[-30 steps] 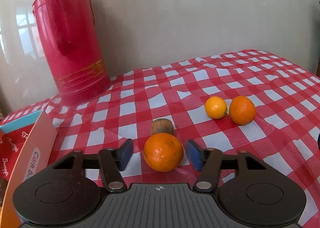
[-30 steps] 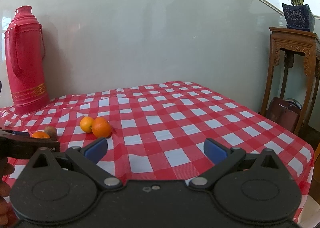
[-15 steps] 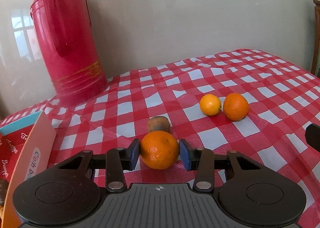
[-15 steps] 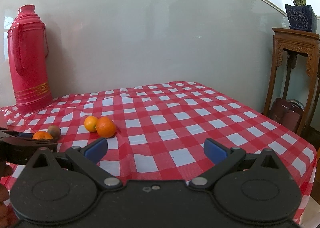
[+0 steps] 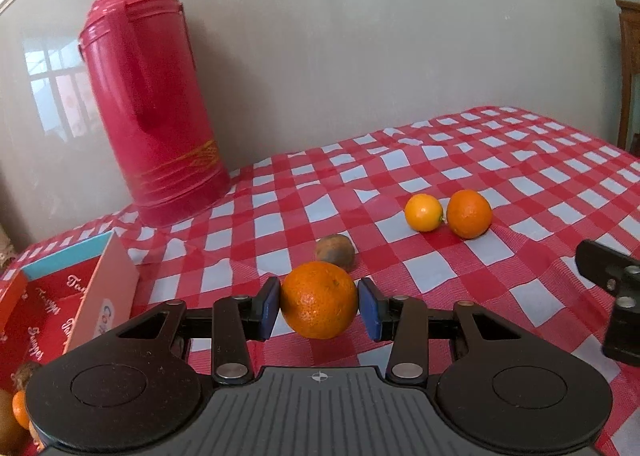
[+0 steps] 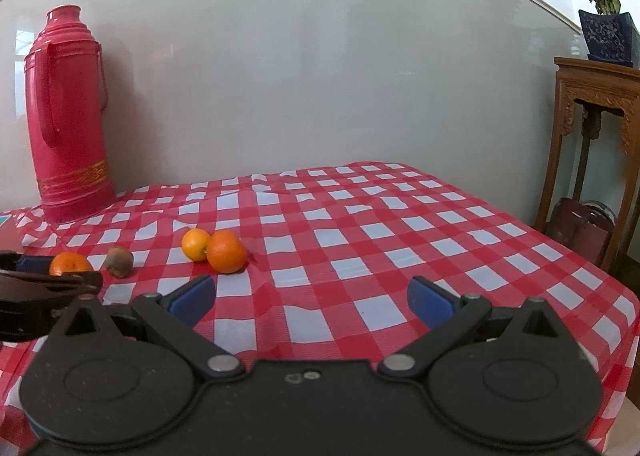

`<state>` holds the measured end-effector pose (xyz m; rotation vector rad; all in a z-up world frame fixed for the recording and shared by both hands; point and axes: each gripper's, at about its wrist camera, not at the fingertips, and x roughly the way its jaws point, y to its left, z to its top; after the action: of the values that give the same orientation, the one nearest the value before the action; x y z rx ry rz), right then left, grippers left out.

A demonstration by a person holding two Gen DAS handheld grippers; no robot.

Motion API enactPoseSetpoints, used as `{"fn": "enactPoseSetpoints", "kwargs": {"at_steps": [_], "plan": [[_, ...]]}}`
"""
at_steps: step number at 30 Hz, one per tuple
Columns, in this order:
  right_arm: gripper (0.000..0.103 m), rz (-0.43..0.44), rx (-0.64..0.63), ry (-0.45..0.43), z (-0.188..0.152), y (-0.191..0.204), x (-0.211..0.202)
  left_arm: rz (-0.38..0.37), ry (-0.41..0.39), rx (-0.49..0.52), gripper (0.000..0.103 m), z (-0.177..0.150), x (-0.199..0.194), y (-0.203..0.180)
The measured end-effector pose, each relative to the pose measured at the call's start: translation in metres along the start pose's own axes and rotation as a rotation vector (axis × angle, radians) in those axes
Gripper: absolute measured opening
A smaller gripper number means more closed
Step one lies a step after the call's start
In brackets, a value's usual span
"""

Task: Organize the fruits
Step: 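Carry the held orange with the left gripper into the box and release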

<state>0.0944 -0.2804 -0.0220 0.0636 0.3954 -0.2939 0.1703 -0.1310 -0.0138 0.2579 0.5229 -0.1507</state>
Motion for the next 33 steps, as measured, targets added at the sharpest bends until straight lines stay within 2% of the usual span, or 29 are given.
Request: {"fn": "enactPoseSetpoints", "kwargs": {"at_steps": [7,14,19,23,27,33], "plan": [[0.097,0.010,-0.010,0.002,-0.001,0.006,0.000,0.066,-0.040,-0.040,0.042,-0.002,-0.024,0.029],[0.097,0.031,-0.031,0.000,-0.001,0.019,-0.001,0.231,-0.065,-0.103,0.042,-0.009,-0.041,0.086],[0.097,0.052,-0.061,-0.001,-0.003,0.032,-0.002,0.340,-0.014,-0.182,0.042,-0.021,-0.037,0.138],[0.097,0.068,-0.083,-0.005,-0.004,0.043,-0.003,0.391,0.032,-0.238,0.042,-0.033,-0.030,0.172],[0.097,0.079,-0.106,-0.001,-0.006,0.054,-0.002,0.386,0.087,-0.296,0.043,-0.042,-0.019,0.193],[0.097,0.089,-0.131,0.001,-0.008,0.065,0.000,0.366,0.126,-0.321,0.043,-0.050,-0.010,0.200]]}}
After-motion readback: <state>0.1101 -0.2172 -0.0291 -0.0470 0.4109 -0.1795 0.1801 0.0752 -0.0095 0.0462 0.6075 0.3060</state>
